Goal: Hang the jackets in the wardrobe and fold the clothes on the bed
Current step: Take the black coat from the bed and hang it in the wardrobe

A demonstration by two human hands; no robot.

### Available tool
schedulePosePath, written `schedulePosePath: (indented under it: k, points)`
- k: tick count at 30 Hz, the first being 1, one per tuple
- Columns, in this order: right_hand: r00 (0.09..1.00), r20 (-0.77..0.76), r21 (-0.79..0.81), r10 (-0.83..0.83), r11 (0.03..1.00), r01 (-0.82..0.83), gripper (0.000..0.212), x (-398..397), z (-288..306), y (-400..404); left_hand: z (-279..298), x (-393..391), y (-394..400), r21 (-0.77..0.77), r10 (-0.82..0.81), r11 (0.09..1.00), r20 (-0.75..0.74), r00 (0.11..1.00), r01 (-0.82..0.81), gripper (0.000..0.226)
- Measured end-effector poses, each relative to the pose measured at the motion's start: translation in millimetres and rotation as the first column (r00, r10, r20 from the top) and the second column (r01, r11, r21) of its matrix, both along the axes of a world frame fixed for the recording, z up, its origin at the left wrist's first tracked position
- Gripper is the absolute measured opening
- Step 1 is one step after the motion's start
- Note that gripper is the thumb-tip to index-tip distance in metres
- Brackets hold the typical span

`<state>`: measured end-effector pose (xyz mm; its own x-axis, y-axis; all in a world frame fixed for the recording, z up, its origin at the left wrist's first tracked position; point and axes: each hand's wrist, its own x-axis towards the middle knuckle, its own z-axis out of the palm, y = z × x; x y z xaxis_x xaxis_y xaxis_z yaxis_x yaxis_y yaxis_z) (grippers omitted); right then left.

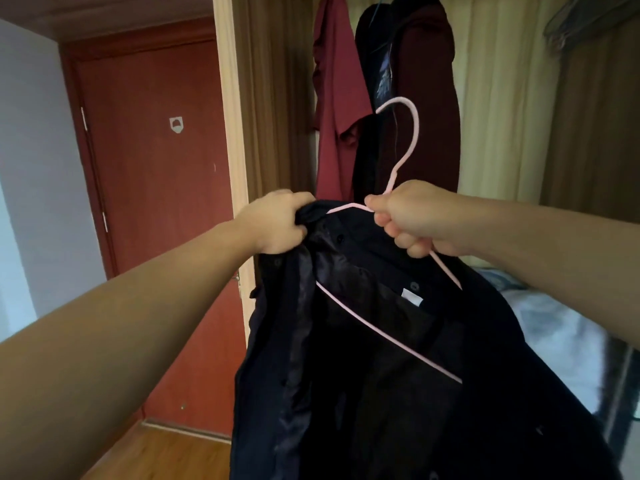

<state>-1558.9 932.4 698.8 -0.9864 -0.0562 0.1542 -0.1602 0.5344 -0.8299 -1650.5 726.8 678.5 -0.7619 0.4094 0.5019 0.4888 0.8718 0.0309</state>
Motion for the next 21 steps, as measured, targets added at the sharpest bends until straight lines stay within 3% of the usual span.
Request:
schedulePosePath:
  k: [3, 6, 9, 11, 13, 14, 16, 18, 21]
  points:
    - [0.999, 0.027, -0.064, 0.021, 0.998, -0.019, 0.039, -4, -2, -2, -4, 7, 16, 0.070, -0.124, 0.990, 0.063, 0.990, 0.120, 0.053]
    - [0.996, 0.047, -0.084, 0.076, 0.994, -0.072, 0.037, -5, 3, -3, -3, 17, 39, -0.011, -0.332, 0.942, -0.168, 0.928, 0.335, 0.029]
    - [0.996, -0.010, -0.040, 0.087, 0.995, -0.088, 0.032, -3, 6, 4, 3, 21, 46, -0.142, -0.216, 0.973, -0.296, 0.930, 0.180, 0.030]
    - [0.977, -0.211, 0.109, 0.026, 0.994, -0.003, 0.027, 3, 3, 17, 7, 20, 49, -0.199, -0.198, 0.970, -0.325, 0.925, 0.137, 0.031]
    - [0.892, -0.453, 0.353, 0.016, 0.921, 0.163, 0.042, 14, -5, 38, 10, 17, 53, -0.216, -0.198, 0.968, -0.342, 0.918, 0.129, 0.031]
    - [0.882, -0.471, 0.433, 0.015, 0.875, 0.217, 0.054, 23, -10, 49, 11, 15, 54, -0.210, -0.185, 0.971, -0.351, 0.918, 0.116, 0.030]
    - [0.952, -0.303, 0.497, -0.045, 0.845, 0.198, 0.065, 40, -17, 71, 13, 11, 56, -0.193, -0.156, 0.977, -0.359, 0.920, 0.091, 0.030]
    - [0.996, -0.066, 0.451, -0.059, 0.889, 0.082, 0.048, 49, -25, 86, 16, 7, 60, -0.184, -0.162, 0.978, -0.359, 0.919, 0.100, 0.029]
    - [0.993, -0.106, 0.357, -0.048, 0.931, 0.083, 0.029, 51, -30, 88, 19, 1, 71, -0.154, -0.180, 0.979, -0.355, 0.917, 0.132, 0.029]
